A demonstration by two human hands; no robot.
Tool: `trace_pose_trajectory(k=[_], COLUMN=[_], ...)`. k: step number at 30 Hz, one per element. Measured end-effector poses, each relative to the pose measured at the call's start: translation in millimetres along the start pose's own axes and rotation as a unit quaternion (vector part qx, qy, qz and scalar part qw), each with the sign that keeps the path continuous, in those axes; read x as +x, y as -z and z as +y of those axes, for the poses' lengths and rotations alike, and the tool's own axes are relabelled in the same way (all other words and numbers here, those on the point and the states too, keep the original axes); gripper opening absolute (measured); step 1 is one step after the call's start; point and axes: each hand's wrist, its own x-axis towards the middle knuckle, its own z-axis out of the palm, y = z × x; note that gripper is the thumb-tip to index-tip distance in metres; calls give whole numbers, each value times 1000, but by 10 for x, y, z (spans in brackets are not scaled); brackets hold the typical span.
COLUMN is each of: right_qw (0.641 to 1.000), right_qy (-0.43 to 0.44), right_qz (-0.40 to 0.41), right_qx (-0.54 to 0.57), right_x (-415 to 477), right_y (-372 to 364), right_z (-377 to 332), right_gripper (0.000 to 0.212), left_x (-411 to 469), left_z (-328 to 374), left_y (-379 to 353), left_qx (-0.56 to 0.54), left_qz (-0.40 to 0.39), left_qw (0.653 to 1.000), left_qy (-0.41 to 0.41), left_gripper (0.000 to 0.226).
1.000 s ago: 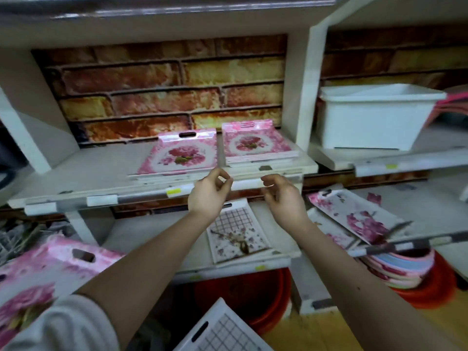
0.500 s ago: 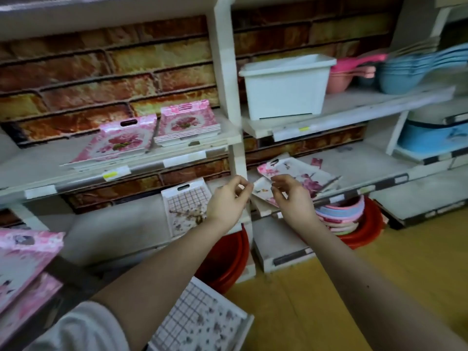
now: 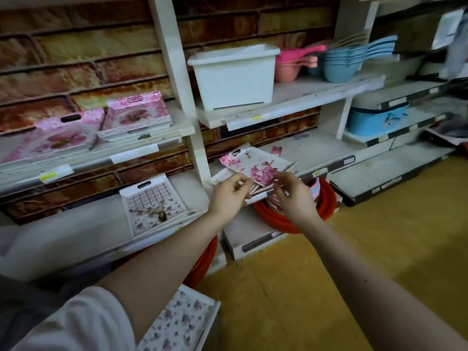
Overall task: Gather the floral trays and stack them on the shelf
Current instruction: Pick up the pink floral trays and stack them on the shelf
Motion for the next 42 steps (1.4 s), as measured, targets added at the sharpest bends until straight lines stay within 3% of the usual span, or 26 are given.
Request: trace_pose_trajectory(k=[15,26,35,42], right_qw=[998,968,943,924], right_qy=[-65,-247,-326,-354], right_qz=[-7,-45,-35,-69], right_qx=[-26,7,62,126], right_x=[519,1555,2050,2637], right_y=[-188,-735,-710,-488], right_z=[730,1615,2164,2800], right_gripper=[23,25,26,19], left_x=[821,1944,2397,2779], left_z=[-569,-1370,-1653,-1666], left_y=[-607,-1043,-1510,-2086], left_qx=[-113,-245,-233,-248], left_qz=[-129,-76,-51,61], left_qw=[980,934,912,882], left_qy=[97,248,335,396], left_gripper=[12,16,20,18])
